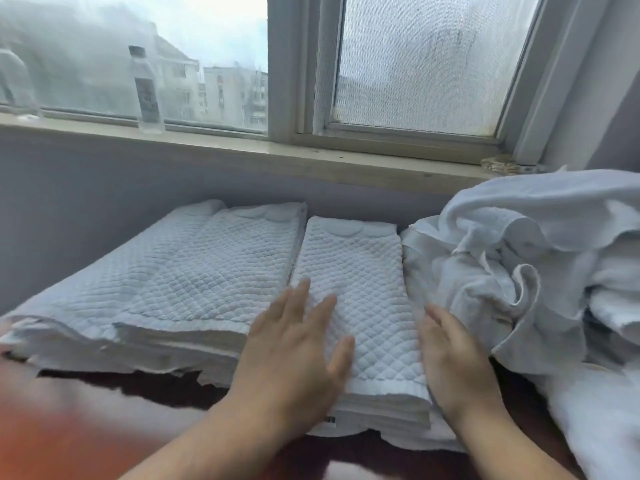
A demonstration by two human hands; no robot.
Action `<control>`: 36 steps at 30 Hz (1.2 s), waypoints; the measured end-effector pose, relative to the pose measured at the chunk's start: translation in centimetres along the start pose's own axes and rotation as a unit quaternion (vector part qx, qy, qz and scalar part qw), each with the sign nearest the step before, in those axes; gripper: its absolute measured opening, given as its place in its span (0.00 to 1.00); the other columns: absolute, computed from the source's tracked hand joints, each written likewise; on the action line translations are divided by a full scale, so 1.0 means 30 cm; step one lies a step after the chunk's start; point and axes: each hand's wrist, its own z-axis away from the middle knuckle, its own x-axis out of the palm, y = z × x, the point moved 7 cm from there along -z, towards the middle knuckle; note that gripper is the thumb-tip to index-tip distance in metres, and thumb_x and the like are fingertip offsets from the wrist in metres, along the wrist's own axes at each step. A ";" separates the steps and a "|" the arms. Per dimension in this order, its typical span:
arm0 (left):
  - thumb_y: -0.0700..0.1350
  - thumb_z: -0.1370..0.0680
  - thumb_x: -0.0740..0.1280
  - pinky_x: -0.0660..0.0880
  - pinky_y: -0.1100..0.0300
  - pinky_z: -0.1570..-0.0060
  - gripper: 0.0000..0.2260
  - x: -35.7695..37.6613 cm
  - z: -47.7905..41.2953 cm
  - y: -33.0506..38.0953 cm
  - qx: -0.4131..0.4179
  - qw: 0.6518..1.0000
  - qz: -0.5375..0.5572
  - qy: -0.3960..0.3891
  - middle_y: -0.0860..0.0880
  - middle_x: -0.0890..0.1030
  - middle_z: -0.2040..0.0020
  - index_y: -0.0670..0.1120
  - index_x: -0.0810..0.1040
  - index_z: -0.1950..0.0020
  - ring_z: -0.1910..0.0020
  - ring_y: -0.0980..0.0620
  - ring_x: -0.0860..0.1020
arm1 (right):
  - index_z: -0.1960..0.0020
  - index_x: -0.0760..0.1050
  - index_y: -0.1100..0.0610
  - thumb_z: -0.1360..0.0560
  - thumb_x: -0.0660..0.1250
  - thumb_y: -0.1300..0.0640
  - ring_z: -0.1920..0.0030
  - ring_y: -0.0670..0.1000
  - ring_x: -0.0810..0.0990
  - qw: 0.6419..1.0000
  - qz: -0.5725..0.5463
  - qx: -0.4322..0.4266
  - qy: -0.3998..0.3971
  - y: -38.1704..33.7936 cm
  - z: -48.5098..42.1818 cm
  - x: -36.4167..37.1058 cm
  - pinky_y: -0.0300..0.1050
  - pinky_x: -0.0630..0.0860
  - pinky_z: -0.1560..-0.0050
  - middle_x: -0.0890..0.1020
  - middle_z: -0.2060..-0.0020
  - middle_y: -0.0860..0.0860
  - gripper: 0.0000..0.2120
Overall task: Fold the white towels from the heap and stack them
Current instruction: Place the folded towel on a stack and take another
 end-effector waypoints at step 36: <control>0.51 0.21 0.65 0.65 0.60 0.32 0.17 0.157 0.307 0.549 0.142 0.976 0.151 -0.062 0.58 0.75 0.35 0.57 0.75 0.31 0.34 0.57 0.70 | 0.60 0.81 0.50 0.21 0.67 0.59 0.61 0.43 0.79 0.990 0.074 -0.020 0.118 0.262 0.470 -0.689 0.31 0.71 0.63 0.82 0.67 0.43 0.11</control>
